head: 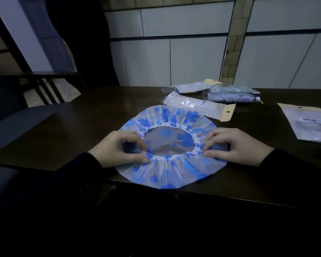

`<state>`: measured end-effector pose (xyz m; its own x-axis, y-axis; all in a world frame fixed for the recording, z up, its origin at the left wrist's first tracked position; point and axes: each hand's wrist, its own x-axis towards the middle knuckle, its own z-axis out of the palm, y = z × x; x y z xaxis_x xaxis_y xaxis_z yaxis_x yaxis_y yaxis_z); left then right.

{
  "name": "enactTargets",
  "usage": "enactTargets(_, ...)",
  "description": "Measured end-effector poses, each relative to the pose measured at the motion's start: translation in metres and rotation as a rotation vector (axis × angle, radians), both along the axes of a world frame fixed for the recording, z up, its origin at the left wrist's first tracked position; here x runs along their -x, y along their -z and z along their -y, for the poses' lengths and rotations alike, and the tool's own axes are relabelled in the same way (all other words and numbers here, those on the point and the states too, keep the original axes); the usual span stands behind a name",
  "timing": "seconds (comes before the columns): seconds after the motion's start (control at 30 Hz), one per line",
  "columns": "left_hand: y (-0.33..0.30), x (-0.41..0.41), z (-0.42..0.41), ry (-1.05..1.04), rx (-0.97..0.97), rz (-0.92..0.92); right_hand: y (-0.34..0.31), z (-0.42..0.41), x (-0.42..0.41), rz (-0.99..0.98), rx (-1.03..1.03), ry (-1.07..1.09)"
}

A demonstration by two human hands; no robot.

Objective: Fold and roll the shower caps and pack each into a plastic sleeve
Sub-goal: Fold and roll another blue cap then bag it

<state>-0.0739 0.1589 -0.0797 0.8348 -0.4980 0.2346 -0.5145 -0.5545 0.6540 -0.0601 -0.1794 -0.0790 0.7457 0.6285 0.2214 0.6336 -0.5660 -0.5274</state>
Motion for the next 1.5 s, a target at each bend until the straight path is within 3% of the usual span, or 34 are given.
enactTargets(0.1,-0.007,-0.001,-0.012,0.022,0.044,-0.265,-0.004,0.01,-0.003,-0.206,-0.003,-0.004)
enactTargets(0.2,-0.011,-0.001,-0.02,0.094,0.033,-0.38,-0.011,0.02,-0.004,-0.308,0.062,-0.024)
enactTargets(0.43,-0.012,-0.004,-0.02,0.11,-0.064,-0.34,-0.008,0.024,-0.007,-0.234,-0.097,0.094)
enactTargets(0.67,-0.011,-0.014,-0.022,-0.121,0.275,-0.407,-0.005,0.014,-0.009,-0.073,-0.206,0.292)
enactTargets(0.77,-0.014,-0.025,-0.02,-0.25,0.306,-0.34,-0.001,0.011,-0.014,0.028,-0.199,0.376)
enactTargets(0.93,-0.021,-0.036,-0.016,-0.395,0.055,-0.361,-0.004,0.0,-0.024,0.045,-0.243,0.47)
enactTargets(1.1,-0.025,-0.046,-0.011,-0.526,-0.093,-0.211,-0.016,-0.02,-0.032,0.042,-0.308,0.497)
enactTargets(1.3,-0.011,-0.056,-0.011,-0.617,-0.385,-0.111,0.0,-0.041,-0.044,0.016,0.148,0.664)
enactTargets(1.43,-0.019,-0.059,-0.011,-0.649,-0.535,-0.11,-0.014,-0.05,-0.042,0.091,0.231,0.68)
enactTargets(1.5,-0.027,-0.06,-0.005,-0.697,-0.673,0.066,-0.019,-0.057,-0.044,0.103,0.217,0.673)
